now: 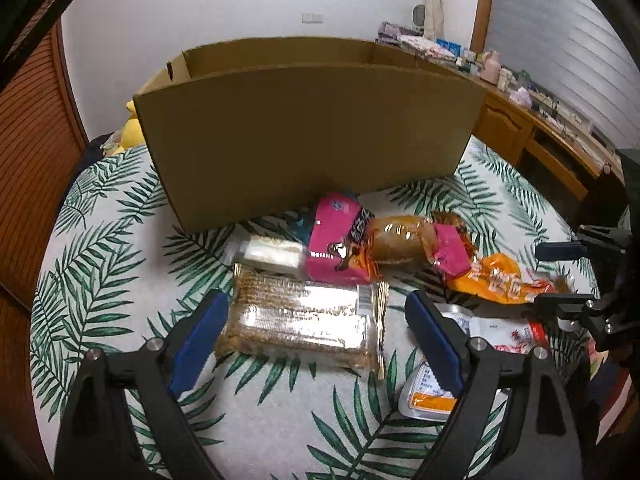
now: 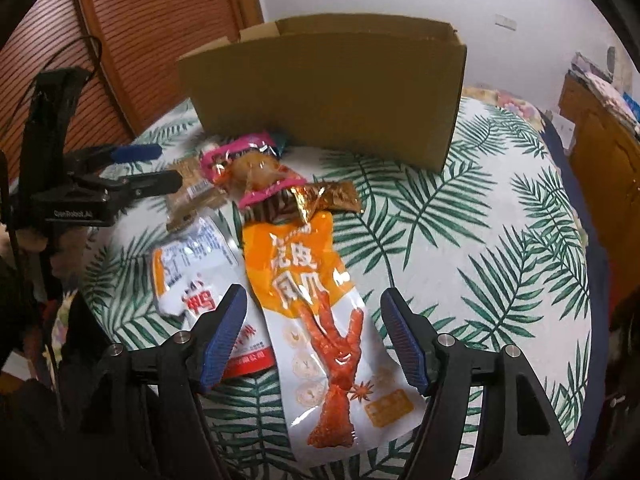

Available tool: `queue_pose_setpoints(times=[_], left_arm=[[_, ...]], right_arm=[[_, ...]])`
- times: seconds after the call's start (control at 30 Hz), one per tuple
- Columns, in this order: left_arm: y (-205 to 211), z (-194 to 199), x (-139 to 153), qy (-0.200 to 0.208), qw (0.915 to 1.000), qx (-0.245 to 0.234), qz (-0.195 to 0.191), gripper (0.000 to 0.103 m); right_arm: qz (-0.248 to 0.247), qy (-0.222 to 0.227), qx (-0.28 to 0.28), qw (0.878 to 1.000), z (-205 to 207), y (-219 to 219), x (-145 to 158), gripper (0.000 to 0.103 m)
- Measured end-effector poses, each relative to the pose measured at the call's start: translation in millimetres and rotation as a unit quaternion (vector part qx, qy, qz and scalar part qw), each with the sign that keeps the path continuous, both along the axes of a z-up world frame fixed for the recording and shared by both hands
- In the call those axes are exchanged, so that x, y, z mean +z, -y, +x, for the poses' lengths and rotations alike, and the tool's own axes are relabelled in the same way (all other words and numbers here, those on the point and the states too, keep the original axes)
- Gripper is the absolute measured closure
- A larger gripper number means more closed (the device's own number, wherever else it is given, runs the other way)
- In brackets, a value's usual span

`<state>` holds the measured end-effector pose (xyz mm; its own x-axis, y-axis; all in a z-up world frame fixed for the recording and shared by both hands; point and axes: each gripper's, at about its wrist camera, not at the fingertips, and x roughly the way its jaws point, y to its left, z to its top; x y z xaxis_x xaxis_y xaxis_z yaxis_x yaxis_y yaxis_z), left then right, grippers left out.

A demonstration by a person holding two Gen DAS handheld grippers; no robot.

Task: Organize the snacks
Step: 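Move left tool to clear rice-cracker bar while right tool approaches orange chicken-feet packet, then grasp rice-cracker bar with left tool while right tool grasps orange chicken-feet packet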

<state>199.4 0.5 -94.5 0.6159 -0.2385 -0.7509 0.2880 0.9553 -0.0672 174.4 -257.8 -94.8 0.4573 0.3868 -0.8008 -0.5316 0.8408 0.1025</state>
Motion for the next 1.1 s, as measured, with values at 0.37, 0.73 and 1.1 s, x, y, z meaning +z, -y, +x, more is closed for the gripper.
queue_pose_setpoints(times=[0.37, 0.73, 1.1], left_arm=[[6, 13, -14, -0.028, 0.9989, -0.009, 0.035, 0.012], [8, 20, -25, -0.048, 0.9975, -0.001, 0.051, 0.006], [-4, 3, -21, -0.047, 0.9987, -0.001, 0.022, 0.029]], right_arm=[[-0.013, -0.018, -0.011, 1.000, 3, 3, -18, 0.031], [-0.057, 0.008, -0.009, 0.998, 11, -15, -25, 0.027], [-0.054, 0.012, -0.014, 0.998, 10, -13, -27, 0.026]])
